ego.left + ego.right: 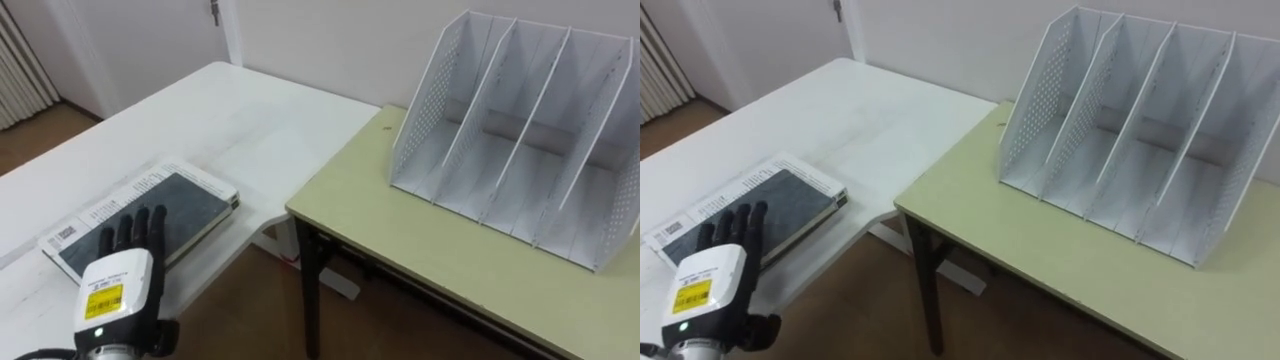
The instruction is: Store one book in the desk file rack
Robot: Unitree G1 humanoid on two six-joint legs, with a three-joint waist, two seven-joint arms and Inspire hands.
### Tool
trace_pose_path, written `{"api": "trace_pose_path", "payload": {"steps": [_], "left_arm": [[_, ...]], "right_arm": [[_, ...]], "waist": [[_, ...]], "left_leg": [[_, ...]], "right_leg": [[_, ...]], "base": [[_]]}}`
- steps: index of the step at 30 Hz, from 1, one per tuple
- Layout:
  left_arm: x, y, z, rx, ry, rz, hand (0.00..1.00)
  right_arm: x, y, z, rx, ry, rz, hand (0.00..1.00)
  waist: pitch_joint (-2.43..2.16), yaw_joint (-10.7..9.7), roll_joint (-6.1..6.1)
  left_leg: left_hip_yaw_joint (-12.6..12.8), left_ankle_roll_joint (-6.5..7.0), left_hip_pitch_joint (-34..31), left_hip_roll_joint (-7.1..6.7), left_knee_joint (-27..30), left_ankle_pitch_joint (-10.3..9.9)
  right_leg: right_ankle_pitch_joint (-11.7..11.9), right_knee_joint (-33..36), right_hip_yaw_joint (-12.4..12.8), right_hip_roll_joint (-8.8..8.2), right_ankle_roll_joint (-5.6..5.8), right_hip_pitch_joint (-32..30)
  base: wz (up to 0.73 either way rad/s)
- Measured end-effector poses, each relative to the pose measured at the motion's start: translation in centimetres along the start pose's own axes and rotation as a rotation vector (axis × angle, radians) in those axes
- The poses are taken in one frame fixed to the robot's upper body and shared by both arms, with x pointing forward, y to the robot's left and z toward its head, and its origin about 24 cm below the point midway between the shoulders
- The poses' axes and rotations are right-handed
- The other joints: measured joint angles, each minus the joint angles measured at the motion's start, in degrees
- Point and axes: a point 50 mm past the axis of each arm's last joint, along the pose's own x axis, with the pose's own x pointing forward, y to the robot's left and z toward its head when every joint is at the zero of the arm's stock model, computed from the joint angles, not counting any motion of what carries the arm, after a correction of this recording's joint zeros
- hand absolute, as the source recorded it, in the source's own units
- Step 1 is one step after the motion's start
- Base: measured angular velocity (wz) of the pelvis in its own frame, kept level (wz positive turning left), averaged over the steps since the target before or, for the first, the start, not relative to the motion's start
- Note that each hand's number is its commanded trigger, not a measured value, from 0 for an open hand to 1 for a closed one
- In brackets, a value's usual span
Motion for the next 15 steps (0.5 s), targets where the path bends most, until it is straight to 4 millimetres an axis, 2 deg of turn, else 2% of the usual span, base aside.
{"api": "trace_pose_path", "payload": {"steps": [4, 5, 6, 10, 15], "left_arm": [[0.0, -0.3, -0.1, -0.031, 0.013, -0.04, 0.0], [0.0, -0.4, -0.1, -0.03, 0.018, -0.053, 0.8], [0.0, -0.5, -0.2, -0.029, 0.023, -0.065, 1.0], [0.2, -0.6, -0.2, -0.025, 0.029, -0.069, 1.0], [0.5, 0.3, 0.0, -0.04, 0.031, -0.004, 1.0]], "right_arm": [[-0.1, -0.3, 0.0, -0.01, 0.008, 0.0, 0.0], [-0.1, -0.4, 0.0, -0.011, 0.013, -0.001, 0.0], [-0.1, -0.5, 0.0, -0.011, 0.013, -0.002, 0.0], [-0.1, -0.7, 0.0, -0.011, 0.025, -0.008, 0.0], [-0.2, -1.1, 0.1, -0.022, 0.034, -0.02, 0.0]], "waist": [[0.19, -0.04, -0.18], [0.15, -0.05, -0.01], [0.18, -0.06, 0.16], [0.18, 0.06, 0.31], [0.14, 0.47, 0.39]], "left_leg": [[0.07, 0.01, 0.59, -0.05, -0.45, -0.01], [0.11, 0.01, 0.87, -0.06, -0.58, -0.01], [0.12, 0.01, 0.97, -0.06, -0.6, -0.01], [0.18, -0.06, 1.03, -0.03, -0.51, 0.04], [1.08, -0.17, 1.41, 0.02, -0.37, 0.12]], "right_leg": [[-0.02, -0.16, 0.12, -0.02, 0.03, 0.37], [-0.05, -0.16, 0.19, -0.02, 0.05, 0.55], [-0.07, -0.16, 0.18, -0.01, 0.05, 0.64], [-0.13, -0.09, 0.19, 0.04, -0.04, 0.66], [-0.24, -0.05, 0.91, 0.15, -0.2, 0.6]], "base": [[-0.01], [0.0], [0.0], [0.0], [-0.04]]}}
